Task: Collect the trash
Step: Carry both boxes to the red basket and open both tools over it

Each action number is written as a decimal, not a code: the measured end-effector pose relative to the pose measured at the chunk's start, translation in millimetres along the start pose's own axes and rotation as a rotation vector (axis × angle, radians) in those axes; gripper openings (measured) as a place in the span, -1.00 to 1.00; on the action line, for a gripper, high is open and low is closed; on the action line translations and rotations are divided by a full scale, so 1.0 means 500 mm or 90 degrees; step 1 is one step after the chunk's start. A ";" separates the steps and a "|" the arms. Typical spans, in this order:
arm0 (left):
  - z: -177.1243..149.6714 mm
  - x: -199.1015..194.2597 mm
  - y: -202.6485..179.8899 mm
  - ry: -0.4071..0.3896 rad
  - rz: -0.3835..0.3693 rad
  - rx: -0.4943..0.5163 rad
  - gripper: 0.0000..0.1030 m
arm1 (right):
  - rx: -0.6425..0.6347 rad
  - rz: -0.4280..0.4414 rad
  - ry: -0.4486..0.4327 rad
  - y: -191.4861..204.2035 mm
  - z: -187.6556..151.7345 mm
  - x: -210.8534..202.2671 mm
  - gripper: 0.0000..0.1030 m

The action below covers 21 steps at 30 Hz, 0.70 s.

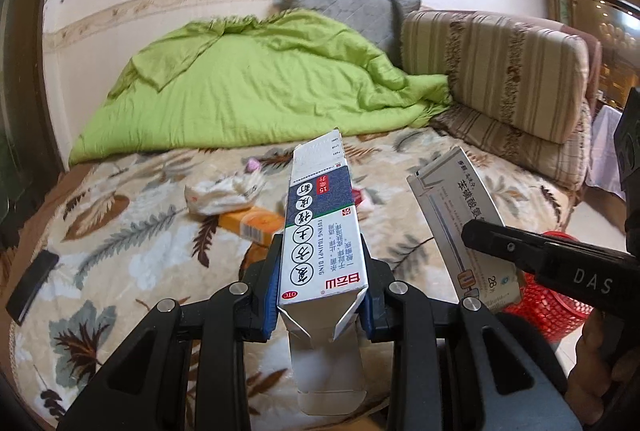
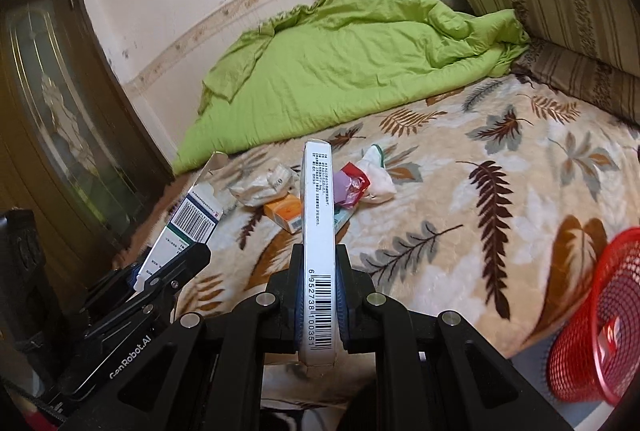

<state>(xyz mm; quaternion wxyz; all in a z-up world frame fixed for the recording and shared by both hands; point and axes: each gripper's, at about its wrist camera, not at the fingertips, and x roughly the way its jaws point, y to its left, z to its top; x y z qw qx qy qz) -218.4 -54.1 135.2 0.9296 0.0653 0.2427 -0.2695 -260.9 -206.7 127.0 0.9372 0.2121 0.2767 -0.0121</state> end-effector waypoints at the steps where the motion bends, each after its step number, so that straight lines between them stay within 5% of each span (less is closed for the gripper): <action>1: 0.005 -0.012 -0.008 -0.005 -0.004 0.003 -0.42 | 0.003 0.003 -0.003 -0.001 0.001 -0.014 -0.73; 14: 0.069 -0.081 -0.093 -0.020 -0.112 0.018 -0.42 | 0.038 -0.017 -0.075 -0.051 0.016 -0.197 -0.72; 21: 0.060 -0.035 -0.201 0.044 -0.229 0.067 -0.42 | 0.133 -0.127 -0.083 -0.234 -0.007 -0.263 -0.72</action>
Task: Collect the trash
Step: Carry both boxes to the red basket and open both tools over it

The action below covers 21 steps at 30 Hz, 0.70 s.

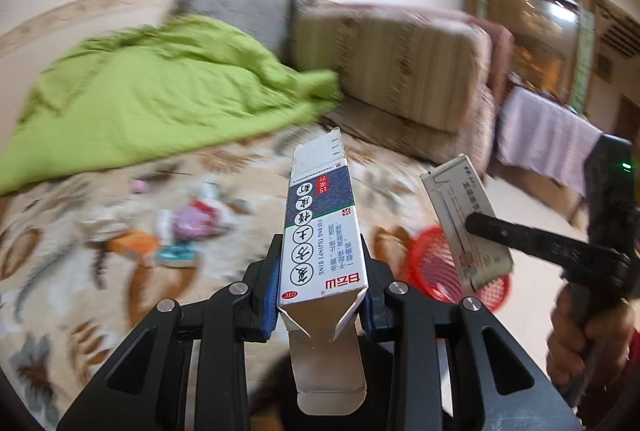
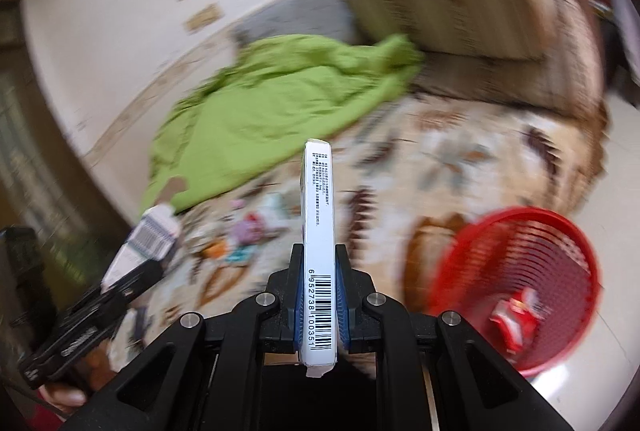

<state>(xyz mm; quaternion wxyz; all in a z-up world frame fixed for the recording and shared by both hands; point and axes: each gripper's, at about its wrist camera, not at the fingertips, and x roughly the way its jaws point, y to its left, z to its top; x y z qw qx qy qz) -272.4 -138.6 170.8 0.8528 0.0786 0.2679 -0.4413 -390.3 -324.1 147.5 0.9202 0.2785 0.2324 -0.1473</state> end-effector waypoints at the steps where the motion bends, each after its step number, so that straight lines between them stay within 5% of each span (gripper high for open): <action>1: 0.003 0.021 -0.020 0.014 -0.020 0.013 -0.42 | 0.014 -0.019 0.002 -0.029 0.003 -0.001 -0.72; 7: 0.029 0.182 -0.170 0.103 -0.165 0.055 -0.42 | 0.098 -0.122 0.006 -0.198 0.013 -0.028 -0.71; 12: 0.024 0.289 -0.278 0.156 -0.226 0.094 -0.40 | 0.132 -0.176 0.012 -0.278 0.012 -0.039 -0.68; 14: 0.017 0.331 -0.302 0.183 -0.237 0.102 -0.26 | 0.138 -0.187 0.035 -0.299 0.015 -0.025 -0.54; 16: 0.014 0.353 -0.305 0.198 -0.233 0.104 0.28 | 0.143 -0.208 0.042 -0.310 0.015 -0.020 0.00; 21: 0.022 0.331 -0.268 0.162 -0.203 0.087 0.45 | 0.124 -0.212 0.037 -0.299 0.029 -0.005 0.03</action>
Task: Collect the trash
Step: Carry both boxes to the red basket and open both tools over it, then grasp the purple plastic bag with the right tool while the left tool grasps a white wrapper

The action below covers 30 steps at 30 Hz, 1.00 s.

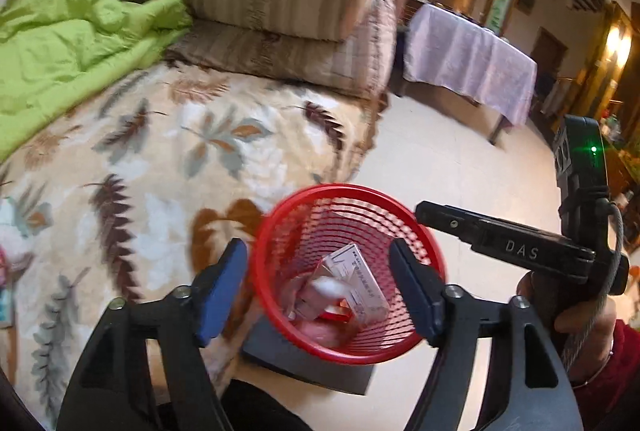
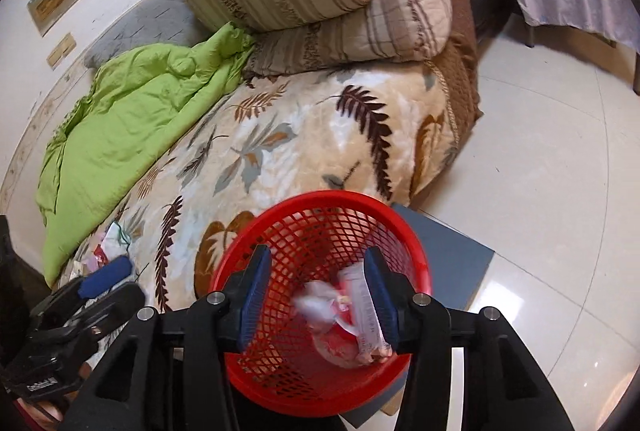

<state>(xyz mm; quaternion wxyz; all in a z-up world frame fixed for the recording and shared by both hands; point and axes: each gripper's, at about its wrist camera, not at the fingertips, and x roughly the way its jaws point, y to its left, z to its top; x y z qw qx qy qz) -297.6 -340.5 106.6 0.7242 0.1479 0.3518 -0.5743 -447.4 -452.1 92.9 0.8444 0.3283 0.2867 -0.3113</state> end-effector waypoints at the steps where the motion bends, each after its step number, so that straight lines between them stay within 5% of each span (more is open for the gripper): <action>1: -0.001 -0.014 0.011 -0.010 0.008 -0.008 0.45 | -0.003 0.008 0.003 0.009 0.003 0.008 0.03; 12: -0.096 -0.217 0.241 -0.064 0.142 -0.128 0.53 | -0.130 0.138 0.085 0.262 -0.050 0.109 0.03; 21: -0.224 -0.363 0.472 -0.093 0.297 -0.274 0.54 | -0.223 0.220 0.151 0.493 -0.117 0.173 0.03; 30: -0.295 -0.466 0.598 -0.146 0.370 -0.383 0.54 | -0.217 0.261 0.206 0.698 -0.123 0.287 0.35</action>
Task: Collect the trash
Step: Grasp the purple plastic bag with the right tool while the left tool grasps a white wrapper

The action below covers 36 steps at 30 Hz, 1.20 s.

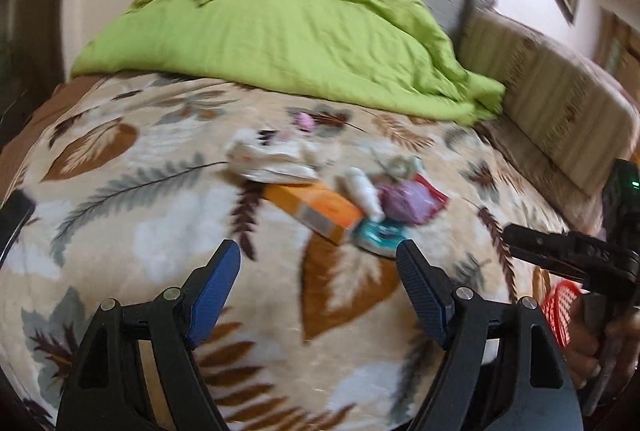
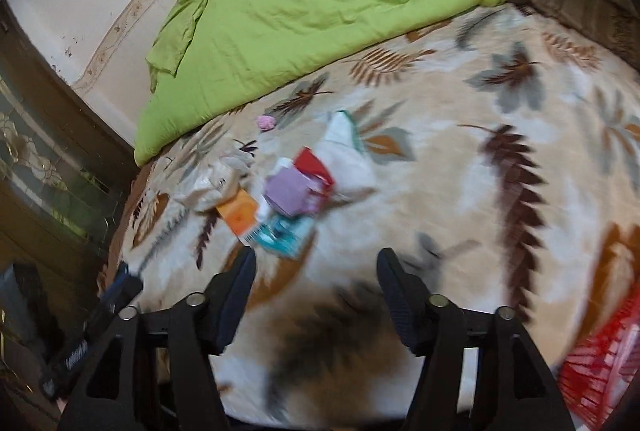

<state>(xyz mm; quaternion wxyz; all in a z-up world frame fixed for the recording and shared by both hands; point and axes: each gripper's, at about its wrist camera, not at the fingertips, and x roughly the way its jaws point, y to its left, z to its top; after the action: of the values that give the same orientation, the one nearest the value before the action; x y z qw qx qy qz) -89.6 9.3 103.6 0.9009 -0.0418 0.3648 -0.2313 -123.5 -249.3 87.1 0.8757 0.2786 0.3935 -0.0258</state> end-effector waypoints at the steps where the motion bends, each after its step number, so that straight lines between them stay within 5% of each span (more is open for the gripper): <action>1: 0.005 -0.002 0.013 -0.003 0.004 -0.008 0.54 | 0.007 0.002 0.001 0.007 0.012 0.019 0.37; 3: 0.018 -0.005 0.038 -0.011 0.016 -0.016 0.54 | 0.035 0.002 0.007 0.018 0.035 0.069 0.52; 9: 0.072 0.011 0.077 -0.024 0.042 0.001 0.60 | 0.057 -0.040 -0.005 0.037 0.070 0.179 0.53; 14: 0.117 0.071 0.084 -0.014 0.038 0.037 0.71 | 0.001 -0.036 -0.018 0.050 0.079 0.199 -0.31; 24: 0.155 0.274 0.071 0.055 0.031 0.086 0.71 | -0.084 0.003 -0.060 0.051 -0.033 0.100 -0.37; 26: 0.145 0.302 0.059 0.063 0.034 0.098 0.54 | -0.089 0.008 -0.055 0.048 -0.044 0.096 -0.37; 28: 0.132 0.317 0.047 0.067 0.063 0.109 -0.20 | -0.093 0.013 -0.076 0.047 -0.042 0.086 -0.37; 30: 0.124 0.318 0.047 0.066 0.063 0.093 -0.46 | -0.080 0.018 -0.059 0.040 -0.038 0.099 -0.37; 36: 0.103 0.270 0.060 0.042 0.051 0.053 -0.63 | -0.082 0.018 -0.070 0.043 -0.040 0.096 -0.37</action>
<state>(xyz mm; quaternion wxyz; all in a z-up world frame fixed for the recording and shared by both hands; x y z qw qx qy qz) 41.5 -29.1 47.7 0.8980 0.0181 0.3856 -0.2111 -98.2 -212.7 52.9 0.9125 0.2256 0.3414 -0.0034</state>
